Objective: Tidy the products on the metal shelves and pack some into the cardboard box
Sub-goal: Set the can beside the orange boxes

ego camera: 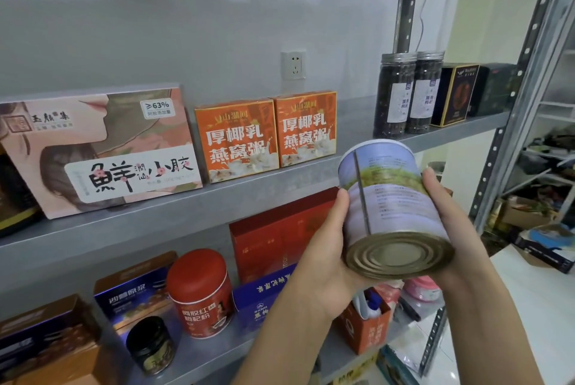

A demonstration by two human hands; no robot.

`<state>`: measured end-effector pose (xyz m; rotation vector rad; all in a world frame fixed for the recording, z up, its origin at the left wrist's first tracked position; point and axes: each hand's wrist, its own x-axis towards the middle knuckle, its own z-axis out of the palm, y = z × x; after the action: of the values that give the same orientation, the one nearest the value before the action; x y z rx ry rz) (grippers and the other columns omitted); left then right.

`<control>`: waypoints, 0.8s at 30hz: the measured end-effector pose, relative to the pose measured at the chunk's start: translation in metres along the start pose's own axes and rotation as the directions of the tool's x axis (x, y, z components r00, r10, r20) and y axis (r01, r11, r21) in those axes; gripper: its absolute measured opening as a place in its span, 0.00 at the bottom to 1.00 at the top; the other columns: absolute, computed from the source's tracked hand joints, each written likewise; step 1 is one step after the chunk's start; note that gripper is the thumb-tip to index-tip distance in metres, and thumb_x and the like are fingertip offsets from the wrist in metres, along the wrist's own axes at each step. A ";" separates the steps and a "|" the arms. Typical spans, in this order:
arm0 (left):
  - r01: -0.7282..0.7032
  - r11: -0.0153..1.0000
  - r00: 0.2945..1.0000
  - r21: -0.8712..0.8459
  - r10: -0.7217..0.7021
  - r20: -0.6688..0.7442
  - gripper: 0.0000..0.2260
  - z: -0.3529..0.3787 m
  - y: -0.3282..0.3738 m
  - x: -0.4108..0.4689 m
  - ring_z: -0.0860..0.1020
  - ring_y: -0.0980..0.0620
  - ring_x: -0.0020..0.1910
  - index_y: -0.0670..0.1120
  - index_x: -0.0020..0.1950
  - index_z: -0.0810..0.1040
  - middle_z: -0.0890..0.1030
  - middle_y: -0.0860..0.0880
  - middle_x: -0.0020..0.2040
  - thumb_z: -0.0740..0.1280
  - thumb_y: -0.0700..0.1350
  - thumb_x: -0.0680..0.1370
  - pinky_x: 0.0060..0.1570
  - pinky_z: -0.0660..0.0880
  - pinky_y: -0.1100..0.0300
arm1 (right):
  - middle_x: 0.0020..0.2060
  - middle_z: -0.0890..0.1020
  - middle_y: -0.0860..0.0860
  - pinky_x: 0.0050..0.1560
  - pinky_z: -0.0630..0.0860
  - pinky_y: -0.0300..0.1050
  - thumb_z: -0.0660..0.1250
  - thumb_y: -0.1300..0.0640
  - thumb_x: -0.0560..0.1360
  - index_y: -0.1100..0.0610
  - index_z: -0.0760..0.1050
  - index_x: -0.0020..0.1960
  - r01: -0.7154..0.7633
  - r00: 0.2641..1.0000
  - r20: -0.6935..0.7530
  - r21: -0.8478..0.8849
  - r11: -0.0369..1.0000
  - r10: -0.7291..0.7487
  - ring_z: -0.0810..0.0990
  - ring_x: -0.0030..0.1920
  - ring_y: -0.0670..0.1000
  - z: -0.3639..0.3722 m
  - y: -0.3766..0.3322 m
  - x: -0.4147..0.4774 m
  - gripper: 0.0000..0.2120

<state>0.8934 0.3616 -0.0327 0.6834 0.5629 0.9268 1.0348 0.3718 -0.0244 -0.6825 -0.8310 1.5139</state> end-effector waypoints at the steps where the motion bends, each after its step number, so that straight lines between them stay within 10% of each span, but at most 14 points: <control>1: 0.046 0.998 0.999 -0.040 -0.046 0.008 0.27 0.002 0.000 -0.002 0.79 0.42 0.61 0.44 0.66 0.78 0.81 0.40 0.61 0.57 0.63 0.79 0.65 0.72 0.44 | 0.44 0.86 0.57 0.35 0.82 0.45 0.60 0.44 0.76 0.60 0.85 0.44 -0.018 1.000 -0.003 0.021 1.000 0.018 0.86 0.41 0.53 -0.002 0.000 -0.001 0.22; 10: 0.164 0.954 0.981 -0.250 -0.183 -0.057 0.33 0.012 -0.016 -0.008 0.78 0.37 0.57 0.40 0.68 0.75 0.80 0.34 0.59 0.56 0.66 0.78 0.54 0.76 0.44 | 0.31 0.82 0.51 0.30 0.78 0.40 0.63 0.48 0.75 0.56 0.82 0.38 -0.048 0.998 -0.021 0.158 0.986 0.052 0.81 0.29 0.49 -0.012 0.008 -0.006 0.16; 21: -0.167 0.984 0.962 0.062 0.176 -0.208 0.27 0.007 -0.036 -0.005 0.78 0.45 0.63 0.52 0.74 0.68 0.78 0.44 0.67 0.59 0.63 0.78 0.61 0.76 0.49 | 0.24 0.79 0.50 0.25 0.77 0.37 0.66 0.51 0.69 0.56 0.82 0.27 -0.050 0.983 -0.165 0.150 0.987 0.075 0.79 0.23 0.47 -0.010 0.010 -0.013 0.15; 24: -0.306 0.945 0.937 0.116 0.320 -0.140 0.20 0.006 -0.037 -0.004 0.77 0.50 0.64 0.67 0.74 0.62 0.74 0.53 0.69 0.57 0.57 0.82 0.57 0.79 0.53 | 0.29 0.80 0.51 0.28 0.78 0.41 0.73 0.51 0.63 0.57 0.82 0.42 -0.076 0.976 -0.190 0.170 0.982 0.108 0.79 0.26 0.49 -0.018 0.018 -0.014 0.12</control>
<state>0.9152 0.3411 -0.0561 0.8031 0.6506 1.2674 1.0404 0.3594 -0.0498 -0.7453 -0.5251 1.5487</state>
